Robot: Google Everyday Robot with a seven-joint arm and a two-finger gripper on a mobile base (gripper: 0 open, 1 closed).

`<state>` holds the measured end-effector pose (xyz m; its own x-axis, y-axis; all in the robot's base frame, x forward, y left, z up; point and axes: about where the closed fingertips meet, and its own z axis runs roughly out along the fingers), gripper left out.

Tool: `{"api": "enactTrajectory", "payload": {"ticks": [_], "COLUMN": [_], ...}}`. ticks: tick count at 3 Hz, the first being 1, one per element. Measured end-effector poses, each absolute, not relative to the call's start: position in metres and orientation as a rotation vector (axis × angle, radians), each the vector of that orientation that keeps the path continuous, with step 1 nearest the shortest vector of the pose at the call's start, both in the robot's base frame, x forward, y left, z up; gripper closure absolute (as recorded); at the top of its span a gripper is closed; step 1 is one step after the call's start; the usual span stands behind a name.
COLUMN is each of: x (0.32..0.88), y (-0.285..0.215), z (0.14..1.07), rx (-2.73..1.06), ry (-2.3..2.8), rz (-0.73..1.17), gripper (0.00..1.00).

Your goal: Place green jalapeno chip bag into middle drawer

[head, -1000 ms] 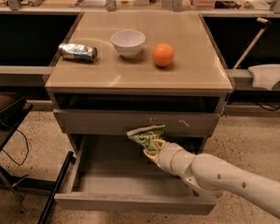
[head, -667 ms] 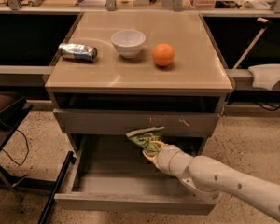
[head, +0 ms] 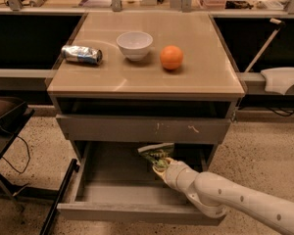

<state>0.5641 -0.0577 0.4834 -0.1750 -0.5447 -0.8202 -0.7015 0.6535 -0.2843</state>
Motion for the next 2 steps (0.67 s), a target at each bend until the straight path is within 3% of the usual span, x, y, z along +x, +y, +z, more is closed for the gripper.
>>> {"api": "enactTrajectory", "payload": {"ticks": [2], "x": [0.566], "y": [-0.064], "z": [0.450], "rx": [-1.031], "ry": [1.904], "rz": [0.234], "gripper": [1.00]}}
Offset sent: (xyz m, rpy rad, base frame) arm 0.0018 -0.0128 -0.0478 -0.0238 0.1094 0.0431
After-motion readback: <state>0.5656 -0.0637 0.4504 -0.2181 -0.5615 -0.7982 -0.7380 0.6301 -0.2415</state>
